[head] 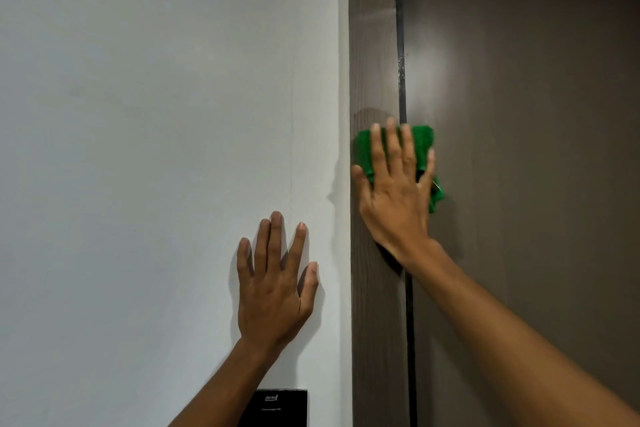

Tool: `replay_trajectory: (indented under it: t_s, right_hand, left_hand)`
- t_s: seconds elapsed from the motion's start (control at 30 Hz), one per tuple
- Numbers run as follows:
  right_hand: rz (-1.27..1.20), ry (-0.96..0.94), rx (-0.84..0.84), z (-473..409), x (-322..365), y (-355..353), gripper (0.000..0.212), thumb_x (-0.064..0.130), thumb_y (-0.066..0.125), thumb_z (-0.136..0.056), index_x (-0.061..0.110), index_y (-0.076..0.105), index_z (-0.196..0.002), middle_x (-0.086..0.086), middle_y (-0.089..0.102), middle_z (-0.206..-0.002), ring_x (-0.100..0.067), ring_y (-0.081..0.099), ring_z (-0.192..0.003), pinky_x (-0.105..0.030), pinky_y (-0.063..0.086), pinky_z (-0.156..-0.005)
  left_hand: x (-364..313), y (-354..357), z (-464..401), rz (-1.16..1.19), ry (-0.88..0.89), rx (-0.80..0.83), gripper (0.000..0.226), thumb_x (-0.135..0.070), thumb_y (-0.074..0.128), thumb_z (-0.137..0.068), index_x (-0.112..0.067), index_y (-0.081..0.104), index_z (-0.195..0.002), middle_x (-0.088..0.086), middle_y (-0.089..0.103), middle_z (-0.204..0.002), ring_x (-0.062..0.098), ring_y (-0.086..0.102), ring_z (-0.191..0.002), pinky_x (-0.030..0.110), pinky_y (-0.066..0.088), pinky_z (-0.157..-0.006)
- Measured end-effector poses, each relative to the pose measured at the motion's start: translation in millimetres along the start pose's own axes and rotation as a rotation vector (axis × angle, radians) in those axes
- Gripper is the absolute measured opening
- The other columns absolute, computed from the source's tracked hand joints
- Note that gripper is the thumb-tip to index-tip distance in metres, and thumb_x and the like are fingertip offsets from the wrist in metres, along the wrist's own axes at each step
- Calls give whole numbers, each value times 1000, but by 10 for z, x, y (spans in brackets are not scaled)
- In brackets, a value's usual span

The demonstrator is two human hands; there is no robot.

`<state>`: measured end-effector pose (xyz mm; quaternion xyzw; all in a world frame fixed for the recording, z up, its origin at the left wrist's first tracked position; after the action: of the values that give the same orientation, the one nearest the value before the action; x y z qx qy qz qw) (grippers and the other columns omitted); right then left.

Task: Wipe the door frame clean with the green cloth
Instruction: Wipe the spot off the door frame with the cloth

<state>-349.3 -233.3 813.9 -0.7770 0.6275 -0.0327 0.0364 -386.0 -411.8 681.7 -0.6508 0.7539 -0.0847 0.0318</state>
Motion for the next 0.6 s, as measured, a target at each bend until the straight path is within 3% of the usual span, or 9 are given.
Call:
replay_trajectory:
  t_s: [0.2, 0.3, 0.47, 0.53, 0.6]
  right_hand:
    - [173, -363, 30, 660, 181, 163, 63, 50, 35, -98, 21, 18, -152, -5, 17, -161, -21, 12, -149, -58, 10, -118]
    - [114, -232, 2, 702, -21, 116, 61, 47, 35, -99, 23, 17, -152, -3, 15, -162, -18, 11, -149, -58, 9, -119]
    - [-78, 142, -74, -213, -86, -5, 61, 44, 28, -100, 21, 8, -153, -6, 5, -163, -20, 0, -150, -58, 0, -119]
    - [-59, 167, -79, -589, 9, -25, 61, 45, 24, -101, 20, 6, -153, -6, 4, -163, -22, 0, -150, -59, 0, -119]
    - [10, 36, -49, -736, 173, 10, 61, 46, 21, -100, 19, 6, -153, -6, 4, -163, -21, 1, -150, -58, -2, -119]
  left_hand:
    - [-4, -28, 2, -11, 12, -14, 66, -48, 34, -96, -22, 19, -154, 14, 14, -164, 28, 10, -152, 55, 18, -120]
    - [4, -10, 8, -1, 9, -19, 67, -48, 34, -95, -22, 18, -154, 13, 12, -165, 28, 8, -153, 54, 16, -121]
    - [11, 21, 3, -7, 0, -9, 67, -50, 31, -95, -24, 15, -155, 11, 8, -165, 28, 8, -153, 54, 14, -122]
    - [4, 22, 8, -7, 1, -19, 67, -49, 32, -95, -24, 16, -155, 12, 10, -165, 27, 8, -153, 53, 15, -122]
    - [8, 23, 10, -7, 4, -24, 67, -49, 33, -95, -23, 17, -155, 12, 12, -165, 28, 10, -153, 54, 16, -121]
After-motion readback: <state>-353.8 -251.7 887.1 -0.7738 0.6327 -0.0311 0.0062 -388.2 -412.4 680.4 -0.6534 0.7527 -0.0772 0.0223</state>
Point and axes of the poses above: each hand's wrist, its own z-axis away from the middle knuckle, its own y-axis out of the palm, x = y × z, the point moved 4 cm from there along -z, towards the middle knuckle
